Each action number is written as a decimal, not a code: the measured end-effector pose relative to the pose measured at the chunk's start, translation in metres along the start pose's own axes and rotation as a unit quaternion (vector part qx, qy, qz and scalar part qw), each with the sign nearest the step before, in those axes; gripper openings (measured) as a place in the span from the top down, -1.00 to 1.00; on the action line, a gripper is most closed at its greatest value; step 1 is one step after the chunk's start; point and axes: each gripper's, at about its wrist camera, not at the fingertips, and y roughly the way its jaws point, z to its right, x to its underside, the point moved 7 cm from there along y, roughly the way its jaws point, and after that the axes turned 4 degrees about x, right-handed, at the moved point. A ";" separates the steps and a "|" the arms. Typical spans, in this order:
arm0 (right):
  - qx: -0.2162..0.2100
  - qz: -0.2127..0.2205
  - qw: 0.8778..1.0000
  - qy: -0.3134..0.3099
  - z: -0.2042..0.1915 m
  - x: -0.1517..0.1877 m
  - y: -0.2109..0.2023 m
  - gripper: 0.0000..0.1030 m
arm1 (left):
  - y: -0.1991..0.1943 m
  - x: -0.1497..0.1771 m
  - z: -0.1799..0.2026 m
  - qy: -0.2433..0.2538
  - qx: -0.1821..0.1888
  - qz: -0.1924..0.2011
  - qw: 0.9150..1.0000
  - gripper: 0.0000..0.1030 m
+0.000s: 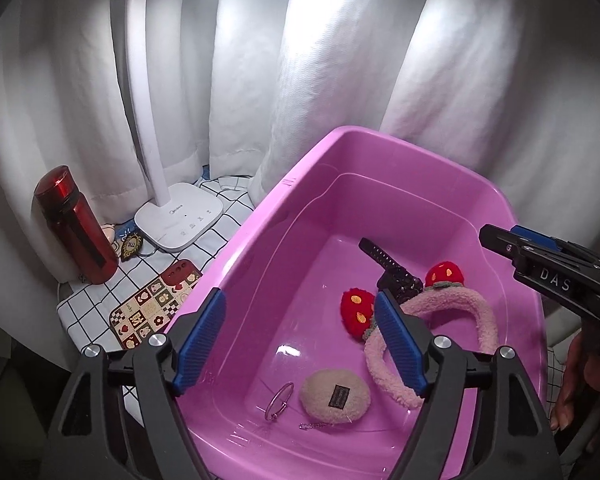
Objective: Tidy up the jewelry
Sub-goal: 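Carry bangle and headband over the pink tub and release both, then withdraw both tools from the tub toward the remaining items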
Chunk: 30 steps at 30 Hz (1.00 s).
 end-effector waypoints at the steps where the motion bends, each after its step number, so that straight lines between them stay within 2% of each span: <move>1: 0.000 0.001 1.000 0.002 0.001 0.001 -0.002 0.04 | -0.001 0.000 0.001 0.000 0.000 0.000 1.000 -0.47; 20: -0.016 0.033 0.999 0.027 0.012 0.017 -0.048 0.04 | -0.035 0.005 0.016 0.003 -0.020 0.012 1.000 -0.50; 28: -0.018 0.048 0.998 0.042 0.025 0.037 -0.081 -0.03 | -0.054 0.012 0.032 0.009 -0.013 0.017 1.000 -0.60; 30: -0.015 0.051 0.997 0.049 0.032 0.046 -0.091 -0.13 | -0.059 0.015 0.039 0.011 -0.007 0.017 1.000 -0.65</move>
